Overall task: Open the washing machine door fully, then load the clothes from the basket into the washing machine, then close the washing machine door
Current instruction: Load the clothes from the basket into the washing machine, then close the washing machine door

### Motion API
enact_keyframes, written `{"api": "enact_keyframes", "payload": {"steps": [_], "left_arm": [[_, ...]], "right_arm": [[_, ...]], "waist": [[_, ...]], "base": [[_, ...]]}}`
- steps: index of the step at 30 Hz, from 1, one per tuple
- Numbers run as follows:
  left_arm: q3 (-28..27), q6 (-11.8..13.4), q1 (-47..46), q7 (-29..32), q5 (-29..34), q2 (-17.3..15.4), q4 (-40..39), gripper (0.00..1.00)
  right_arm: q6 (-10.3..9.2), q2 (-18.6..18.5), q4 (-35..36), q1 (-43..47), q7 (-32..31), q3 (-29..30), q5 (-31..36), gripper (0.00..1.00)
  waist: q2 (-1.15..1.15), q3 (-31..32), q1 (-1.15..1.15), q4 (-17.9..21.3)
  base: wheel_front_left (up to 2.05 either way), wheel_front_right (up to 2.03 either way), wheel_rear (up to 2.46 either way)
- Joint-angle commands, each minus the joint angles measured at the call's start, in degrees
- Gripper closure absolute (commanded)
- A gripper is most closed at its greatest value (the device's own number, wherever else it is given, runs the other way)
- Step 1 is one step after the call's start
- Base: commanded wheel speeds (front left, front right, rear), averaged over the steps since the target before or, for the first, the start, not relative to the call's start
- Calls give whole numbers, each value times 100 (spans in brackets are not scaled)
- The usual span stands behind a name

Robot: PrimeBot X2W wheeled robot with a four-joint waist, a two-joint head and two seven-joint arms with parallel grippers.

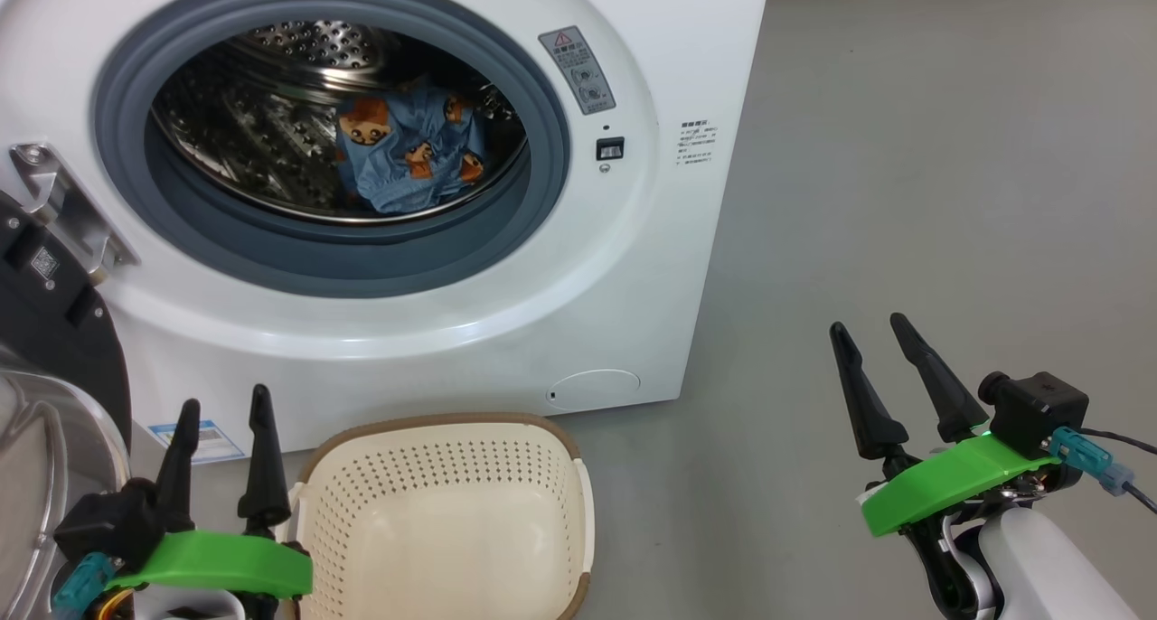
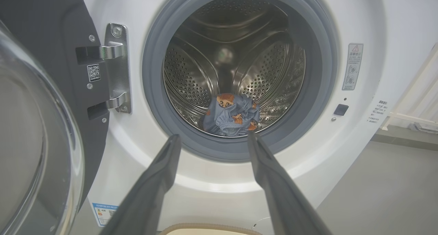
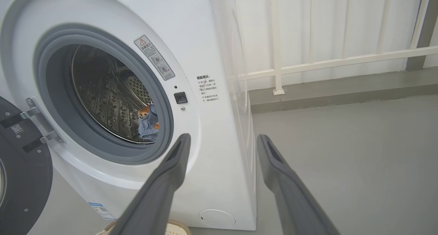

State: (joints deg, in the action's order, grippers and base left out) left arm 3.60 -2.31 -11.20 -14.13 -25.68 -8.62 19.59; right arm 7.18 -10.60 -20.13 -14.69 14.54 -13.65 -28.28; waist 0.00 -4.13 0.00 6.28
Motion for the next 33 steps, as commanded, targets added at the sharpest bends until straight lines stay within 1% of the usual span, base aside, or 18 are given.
{"api": "enact_keyframes", "payload": {"steps": [1, 26, 33], "left_arm": [[-172, -9, -71, -61, -10, -164, -131, 0], [-211, -35, -71, -81, -39, -151, -85, 0], [-218, -67, -48, -84, -33, -126, -124, 0]], "right_arm": [[31, -23, 113, -66, 46, -112, -27, 0], [31, -34, 98, -70, 46, -131, -42, 0], [31, -33, 96, -67, 46, -131, -33, 0]], "waist": [[0, -3, 0, 1], [0, 14, 0, 23], [0, 20, 0, 22]], "base": [[0, 0, 0], [-1, 1, 0], [-64, 64, 0]]}}
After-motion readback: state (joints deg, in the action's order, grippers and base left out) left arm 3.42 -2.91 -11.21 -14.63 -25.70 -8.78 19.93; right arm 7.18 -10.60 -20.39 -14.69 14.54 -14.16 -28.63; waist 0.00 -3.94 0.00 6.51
